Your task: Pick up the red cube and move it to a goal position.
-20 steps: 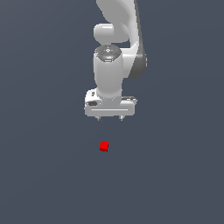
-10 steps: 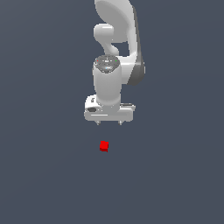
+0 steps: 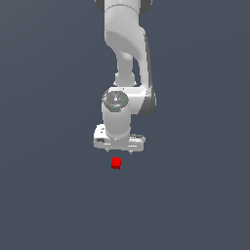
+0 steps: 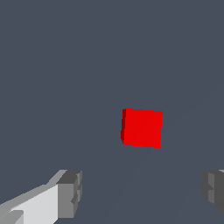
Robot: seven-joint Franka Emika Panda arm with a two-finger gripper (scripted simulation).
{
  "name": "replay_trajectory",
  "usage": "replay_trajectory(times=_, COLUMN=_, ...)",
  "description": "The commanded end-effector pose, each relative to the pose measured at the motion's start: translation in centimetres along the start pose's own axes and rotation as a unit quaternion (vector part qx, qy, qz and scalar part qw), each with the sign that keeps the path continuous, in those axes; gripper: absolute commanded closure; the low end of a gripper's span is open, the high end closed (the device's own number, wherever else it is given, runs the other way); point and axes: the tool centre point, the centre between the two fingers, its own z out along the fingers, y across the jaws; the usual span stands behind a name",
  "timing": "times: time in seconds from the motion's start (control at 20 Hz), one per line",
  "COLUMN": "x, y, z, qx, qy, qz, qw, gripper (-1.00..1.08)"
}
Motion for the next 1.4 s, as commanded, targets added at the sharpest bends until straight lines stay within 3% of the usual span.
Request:
replay_trajectory(times=0.0, x=0.7, y=0.4, z=2.1, qx=-0.001, qy=-0.002, qz=0.01, qw=0.9999, gripper=-0.92)
replay_trajectory(times=0.45, x=2.4, y=1.2, z=6.6, qx=-0.001, qy=-0.008, qz=0.034, qw=0.9994, gripper=-0.92)
replay_trajectory(times=0.95, x=2.8, y=1.4, z=7.5, qx=-0.001, qy=-0.009, qz=0.039, qw=0.9992, gripper=-0.92)
replay_trajectory(times=1.0, x=2.8, y=1.4, z=7.5, qx=-0.001, qy=-0.009, qz=0.039, qw=0.9992, gripper=1.08)
replay_trajectory(times=1.35, x=2.8, y=1.4, z=7.5, qx=-0.001, qy=-0.009, qz=0.039, qw=0.9992, gripper=1.08)
